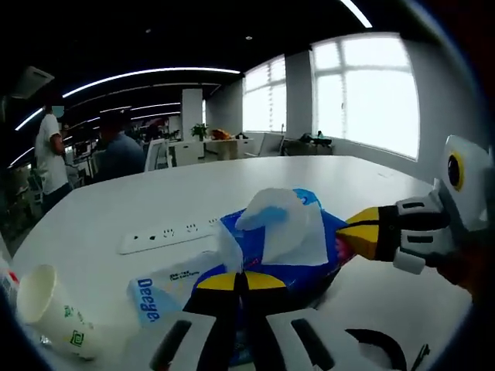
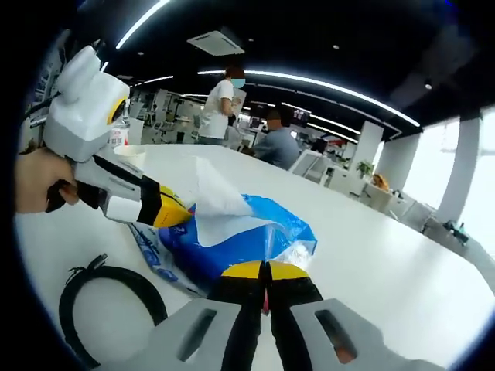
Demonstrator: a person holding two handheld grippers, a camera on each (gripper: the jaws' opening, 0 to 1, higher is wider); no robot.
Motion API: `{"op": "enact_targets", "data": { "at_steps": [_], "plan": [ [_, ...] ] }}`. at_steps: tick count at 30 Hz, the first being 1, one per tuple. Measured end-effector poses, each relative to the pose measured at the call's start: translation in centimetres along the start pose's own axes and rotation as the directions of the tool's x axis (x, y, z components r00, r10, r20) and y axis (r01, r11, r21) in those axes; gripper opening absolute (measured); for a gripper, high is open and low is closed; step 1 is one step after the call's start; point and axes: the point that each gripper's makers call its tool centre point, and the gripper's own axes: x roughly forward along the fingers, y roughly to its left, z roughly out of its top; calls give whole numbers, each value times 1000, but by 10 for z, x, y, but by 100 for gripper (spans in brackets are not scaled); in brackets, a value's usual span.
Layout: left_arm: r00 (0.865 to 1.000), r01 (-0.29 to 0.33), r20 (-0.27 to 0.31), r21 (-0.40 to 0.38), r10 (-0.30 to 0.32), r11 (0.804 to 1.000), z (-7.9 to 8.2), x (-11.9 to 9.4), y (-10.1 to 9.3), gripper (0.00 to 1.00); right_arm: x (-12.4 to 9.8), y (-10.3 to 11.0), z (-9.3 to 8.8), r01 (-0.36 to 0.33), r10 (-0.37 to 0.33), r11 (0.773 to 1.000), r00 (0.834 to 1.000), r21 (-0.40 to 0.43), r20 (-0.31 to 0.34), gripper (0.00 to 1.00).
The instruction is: Arrange the tabletop items into an orderly group along one side of the table until the central work area is clear of visible clutter.
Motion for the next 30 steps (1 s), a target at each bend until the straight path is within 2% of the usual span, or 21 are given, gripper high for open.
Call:
{"op": "enact_targets", "data": {
  "at_steps": [3,5,8,18,27,30],
  "plan": [
    [1000,-5,8,0,5,1000,5,-2,-1,0,-3,-4,5,4,-4,1000,1000,4,14,0],
    [1000,1,19,0,-1,1000,12,-4,-7,0,-9,-11,11,15,-15,1000,1000,9,24,0],
    [1000,14,27,16,-15,1000,19,-3,-20,0,-16,-21,10,27,-27,1000,999,8,25,0],
    [997,77,17,39,-77,996,26,16,-74,0,-40,-67,-14,90,-90,996,996,-4,-15,0],
    [994,111,3,57,-112,992,30,32,-107,0,-48,-97,-29,120,-120,993,992,-11,-35,0],
    [993,117,-14,69,-116,991,28,37,-113,0,-48,-101,-36,117,-116,993,992,-1,-46,0]
  ]
}}
